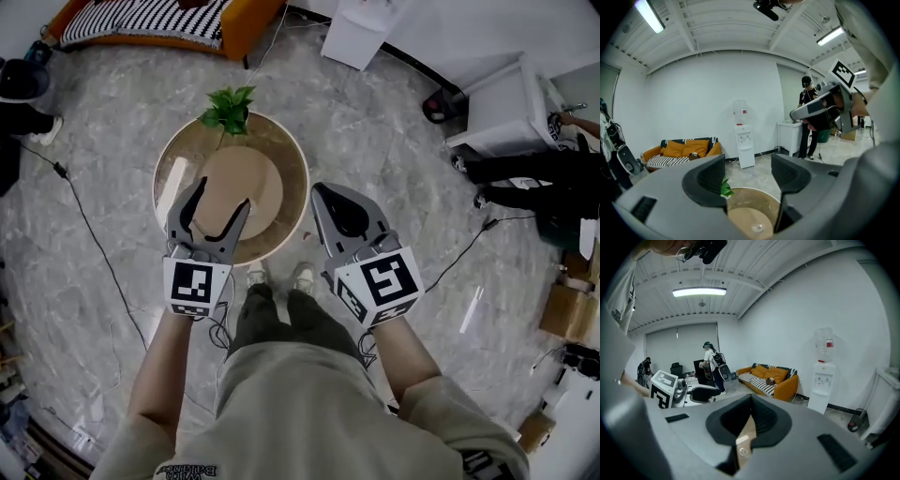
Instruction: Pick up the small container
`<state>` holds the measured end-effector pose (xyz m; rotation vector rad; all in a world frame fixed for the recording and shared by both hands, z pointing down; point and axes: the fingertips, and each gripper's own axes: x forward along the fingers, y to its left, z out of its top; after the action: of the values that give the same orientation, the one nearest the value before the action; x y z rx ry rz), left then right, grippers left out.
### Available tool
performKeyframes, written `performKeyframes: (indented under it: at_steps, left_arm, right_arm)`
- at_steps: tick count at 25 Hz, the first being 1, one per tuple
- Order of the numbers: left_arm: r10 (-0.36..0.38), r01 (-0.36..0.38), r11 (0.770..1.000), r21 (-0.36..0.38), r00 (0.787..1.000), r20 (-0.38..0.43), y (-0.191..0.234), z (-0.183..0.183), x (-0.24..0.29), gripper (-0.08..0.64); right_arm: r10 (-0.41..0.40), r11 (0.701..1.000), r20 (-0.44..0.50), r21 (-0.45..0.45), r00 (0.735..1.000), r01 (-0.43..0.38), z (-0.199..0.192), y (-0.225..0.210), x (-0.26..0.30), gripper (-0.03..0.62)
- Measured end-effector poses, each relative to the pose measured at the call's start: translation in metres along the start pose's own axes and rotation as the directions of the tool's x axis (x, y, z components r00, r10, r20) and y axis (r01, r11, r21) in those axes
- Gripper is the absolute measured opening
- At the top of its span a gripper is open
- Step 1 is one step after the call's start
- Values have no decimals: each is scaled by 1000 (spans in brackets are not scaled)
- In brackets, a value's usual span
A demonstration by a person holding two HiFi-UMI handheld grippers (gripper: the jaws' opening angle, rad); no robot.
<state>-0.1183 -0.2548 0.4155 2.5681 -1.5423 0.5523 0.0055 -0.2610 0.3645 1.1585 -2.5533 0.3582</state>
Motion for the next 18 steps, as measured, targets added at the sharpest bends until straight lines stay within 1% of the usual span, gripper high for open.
performKeyframes:
  at_steps: [3, 7, 10, 14, 18]
  left_arm:
    - [-6, 5, 1000, -8, 1000, -17, 2, -32, 21, 293]
    - [6, -8, 999, -40, 998, -56, 2, -88, 47, 295]
    - [-12, 7, 999, -51, 994, -111, -3, -138, 65, 295]
    - [-56, 47, 998, -53, 982, -180, -13, -205, 90, 309]
    - [-62, 44, 994, -98, 981, -183, -15, -262, 114, 319]
  right_arm:
    - [10, 1000, -20, 22, 1000, -9, -23, -1, 19, -4]
    - [50, 997, -27, 66, 998, -48, -58, 3, 41, -3]
    - [71, 995, -55, 68, 996, -67, -89, 6, 61, -4]
    - [69, 996, -99, 67, 993, -62, -132, 6, 88, -3]
    - [79, 995, -131, 68, 988, -71, -172, 3, 112, -4]
